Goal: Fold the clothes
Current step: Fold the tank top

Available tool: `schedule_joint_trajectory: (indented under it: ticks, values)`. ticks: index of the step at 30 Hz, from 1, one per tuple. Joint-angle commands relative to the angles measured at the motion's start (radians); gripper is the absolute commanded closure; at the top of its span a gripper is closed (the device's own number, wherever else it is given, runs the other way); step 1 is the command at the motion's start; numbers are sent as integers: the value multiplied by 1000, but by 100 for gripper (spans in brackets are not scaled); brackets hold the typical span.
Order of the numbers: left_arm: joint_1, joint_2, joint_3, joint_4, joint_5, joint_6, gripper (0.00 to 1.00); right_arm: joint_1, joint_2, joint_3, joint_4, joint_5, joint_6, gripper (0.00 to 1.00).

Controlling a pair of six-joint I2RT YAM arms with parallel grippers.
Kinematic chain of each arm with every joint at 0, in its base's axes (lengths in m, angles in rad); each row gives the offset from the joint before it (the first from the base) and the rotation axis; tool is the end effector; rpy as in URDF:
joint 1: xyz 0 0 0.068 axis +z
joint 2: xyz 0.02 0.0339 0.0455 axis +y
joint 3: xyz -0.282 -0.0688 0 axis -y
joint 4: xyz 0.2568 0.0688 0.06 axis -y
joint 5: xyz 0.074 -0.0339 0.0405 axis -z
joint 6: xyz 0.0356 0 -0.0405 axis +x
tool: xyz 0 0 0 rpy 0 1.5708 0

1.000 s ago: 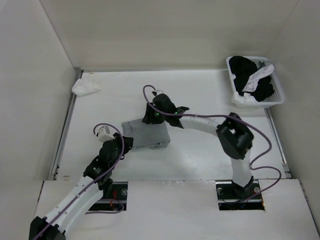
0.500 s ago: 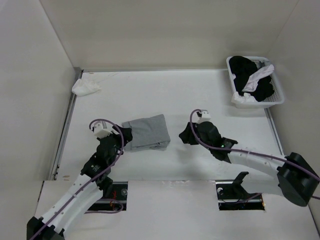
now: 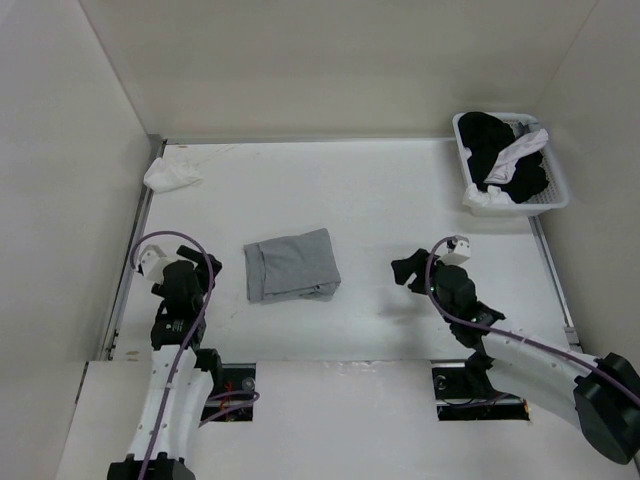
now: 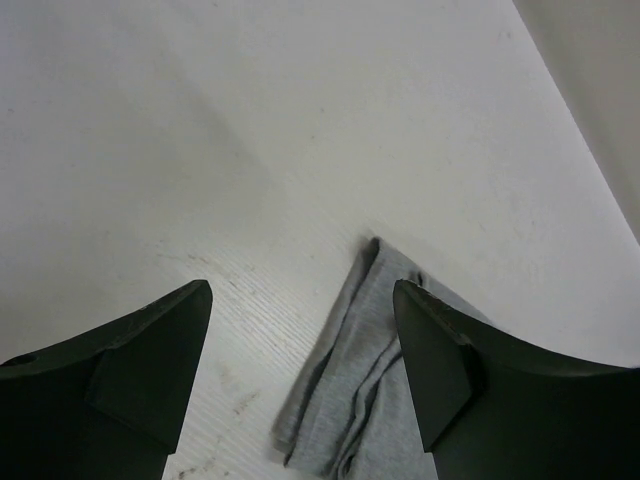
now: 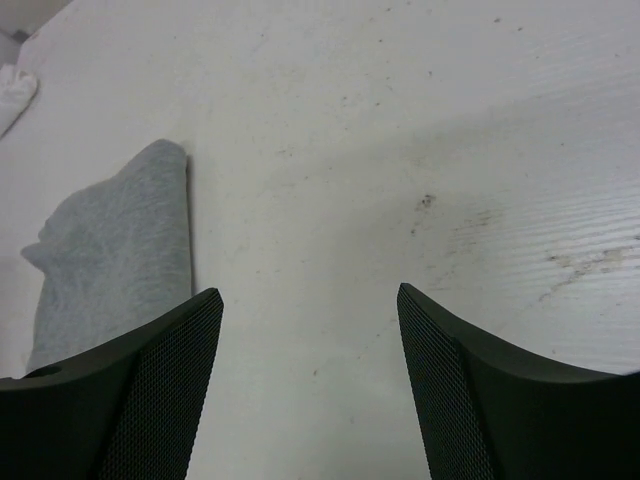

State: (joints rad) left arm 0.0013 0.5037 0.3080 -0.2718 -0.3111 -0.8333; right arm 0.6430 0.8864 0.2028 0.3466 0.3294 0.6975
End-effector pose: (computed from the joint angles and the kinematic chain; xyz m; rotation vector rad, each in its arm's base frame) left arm 0.1329 0.0111 0.2099 -0.9926 1.7600 -0.2117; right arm 0.1512 0.0989 0.1807 0.2786 1.9138 0.5960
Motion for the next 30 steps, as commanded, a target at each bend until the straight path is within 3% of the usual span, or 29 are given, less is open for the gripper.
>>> schedule_joint_trajectory:
  ticks: [1, 30]
  values:
    - [65, 30, 40, -14, 76, 13, 27, -30, -29, -9, 83, 8, 28, 25]
    - [98, 91, -12, 28, 96, -1, 26, -59, 8, -13, 92, -7, 56, 22]
